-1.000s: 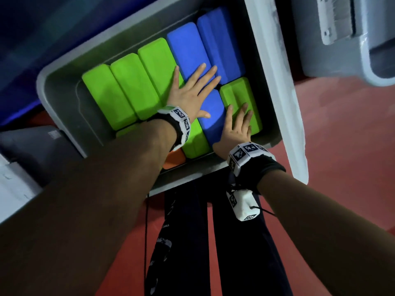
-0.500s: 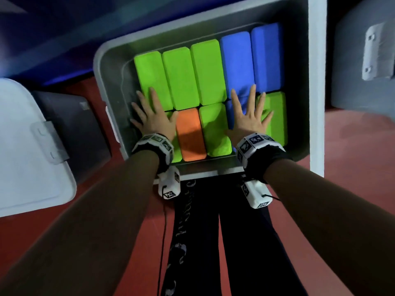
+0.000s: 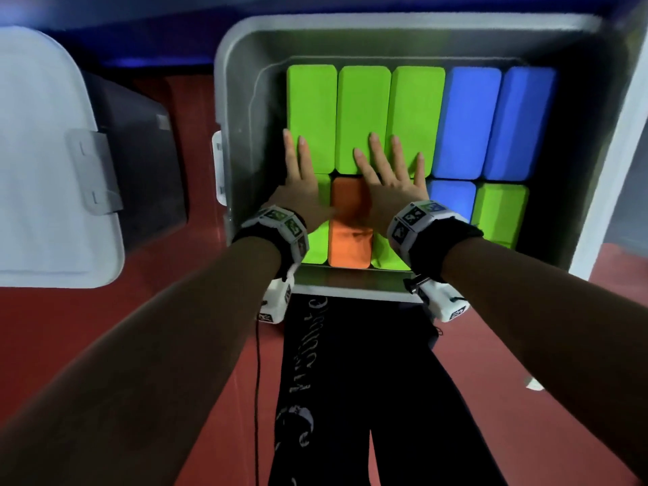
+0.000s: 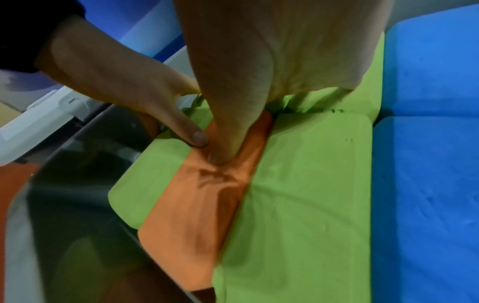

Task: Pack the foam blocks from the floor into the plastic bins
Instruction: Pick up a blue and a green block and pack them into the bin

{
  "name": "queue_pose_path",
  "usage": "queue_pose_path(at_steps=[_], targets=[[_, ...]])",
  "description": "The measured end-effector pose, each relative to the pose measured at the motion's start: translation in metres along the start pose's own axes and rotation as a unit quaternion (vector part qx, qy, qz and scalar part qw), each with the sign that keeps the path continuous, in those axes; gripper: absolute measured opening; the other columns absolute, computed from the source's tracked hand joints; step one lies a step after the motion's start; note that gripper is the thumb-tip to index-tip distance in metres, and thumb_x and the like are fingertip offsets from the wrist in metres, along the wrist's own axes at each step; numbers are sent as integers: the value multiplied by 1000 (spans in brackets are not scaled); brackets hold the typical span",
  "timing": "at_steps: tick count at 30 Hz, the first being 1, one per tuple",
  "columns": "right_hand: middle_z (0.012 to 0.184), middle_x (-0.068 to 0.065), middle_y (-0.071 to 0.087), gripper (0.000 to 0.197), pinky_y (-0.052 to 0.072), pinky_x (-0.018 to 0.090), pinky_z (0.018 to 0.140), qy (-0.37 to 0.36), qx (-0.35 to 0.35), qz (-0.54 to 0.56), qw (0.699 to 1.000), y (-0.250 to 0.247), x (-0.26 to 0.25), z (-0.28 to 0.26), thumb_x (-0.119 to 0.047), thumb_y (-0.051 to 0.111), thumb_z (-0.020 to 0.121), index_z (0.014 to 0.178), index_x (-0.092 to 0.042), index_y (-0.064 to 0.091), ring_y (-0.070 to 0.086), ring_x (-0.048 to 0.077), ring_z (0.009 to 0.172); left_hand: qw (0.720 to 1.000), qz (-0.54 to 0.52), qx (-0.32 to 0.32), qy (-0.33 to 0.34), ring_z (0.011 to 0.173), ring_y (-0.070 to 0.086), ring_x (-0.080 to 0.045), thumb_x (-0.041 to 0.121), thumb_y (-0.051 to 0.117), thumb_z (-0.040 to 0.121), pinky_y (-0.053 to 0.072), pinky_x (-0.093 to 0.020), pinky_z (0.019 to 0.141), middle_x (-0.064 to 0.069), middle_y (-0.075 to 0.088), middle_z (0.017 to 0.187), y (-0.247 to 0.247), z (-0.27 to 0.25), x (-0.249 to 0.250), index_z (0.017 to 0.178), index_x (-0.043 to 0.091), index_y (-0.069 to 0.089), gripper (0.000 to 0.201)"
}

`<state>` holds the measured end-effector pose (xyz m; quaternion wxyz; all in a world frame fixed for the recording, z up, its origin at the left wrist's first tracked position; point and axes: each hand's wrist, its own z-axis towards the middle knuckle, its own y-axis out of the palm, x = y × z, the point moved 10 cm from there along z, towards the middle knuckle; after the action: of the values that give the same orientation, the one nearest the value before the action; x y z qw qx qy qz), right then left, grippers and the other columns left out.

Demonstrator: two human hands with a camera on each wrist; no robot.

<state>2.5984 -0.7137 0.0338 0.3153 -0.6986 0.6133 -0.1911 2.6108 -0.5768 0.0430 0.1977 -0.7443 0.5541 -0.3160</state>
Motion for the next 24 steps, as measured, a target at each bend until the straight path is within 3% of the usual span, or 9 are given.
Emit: queue_pose_path(at_steps=[4, 7, 10, 14, 17, 19, 21, 24], targets=[[154, -2, -29, 87, -3, 61, 113, 7, 22, -14, 1000, -6, -3, -2, -44, 46, 93, 146, -32, -22, -20, 30, 144, 999, 21, 23, -24, 87, 64, -36, 43, 74, 75, 32, -29, 59, -11, -26, 156, -1, -4, 7, 150, 7, -14, 121], [154, 0, -30, 85, 0, 64, 112, -4, 5, 0, 1000, -7, -7, -5, -53, 38, 90, 147, -30, -22, -21, 33, 143, 997, 33, 44, -49, 80, 64, -32, 50, 77, 71, 44, -32, 59, -7, -28, 156, -5, -2, 3, 150, 11, -15, 127], [152, 1, -33, 98, -5, 65, 111, -13, -20, 8, 1000, -8, -6, -9, -63, 44, 84, 147, -29, -23, -26, 33, 141, 997, 21, 29, -70, 91, 64, -34, 52, 79, 66, 52, -39, 71, -3, -32, 154, -2, -1, 2, 150, 15, -16, 132], [151, -4, -35, 109, -7, 62, 111, -2, -25, -5, 1000, -3, 0, -3, -41, 64, 82, 144, -34, -25, -26, 30, 141, 998, 22, 24, -56, 100, 62, -35, 48, 80, 68, 46, -35, 75, -6, -33, 154, -3, -7, 4, 149, 15, -18, 132], [156, -6, -22, 88, -4, 56, 113, -14, -21, 20, 999, -13, 7, -12, -33, 58, 89, 149, -38, -7, -17, 28, 145, 998, 26, 1, -59, 120, 52, -39, 44, 77, 73, 45, -43, 90, -9, -28, 155, -4, -1, 1, 150, 13, -15, 124], [159, -1, -11, 75, -1, 53, 116, 1, -19, 69, 997, -24, 22, -34, -34, 53, 92, 151, -33, 7, -10, 28, 146, 997, 37, -15, -70, 133, 36, -42, 42, 71, 81, 38, -54, 101, -9, -19, 158, -15, -7, 7, 152, 14, -4, 106], [160, 3, -7, 71, 1, 48, 119, 53, 2, 114, 992, -31, 48, -67, -28, 51, 93, 151, -27, 11, -8, 26, 147, 996, 89, -26, -18, 140, 22, -41, 38, 67, 85, 33, -53, 108, -12, -8, 160, -23, -24, 38, 150, 11, 11, 90], [159, 8, 4, 66, 8, 42, 118, 116, 83, 191, 971, -35, 85, -118, -21, 52, 90, 149, -18, 22, 0, 26, 147, 983, 154, -49, 91, 141, 21, -39, 29, 62, 90, 28, -46, 112, -10, 0, 160, -14, -61, 91, 150, 14, 17, 76]])
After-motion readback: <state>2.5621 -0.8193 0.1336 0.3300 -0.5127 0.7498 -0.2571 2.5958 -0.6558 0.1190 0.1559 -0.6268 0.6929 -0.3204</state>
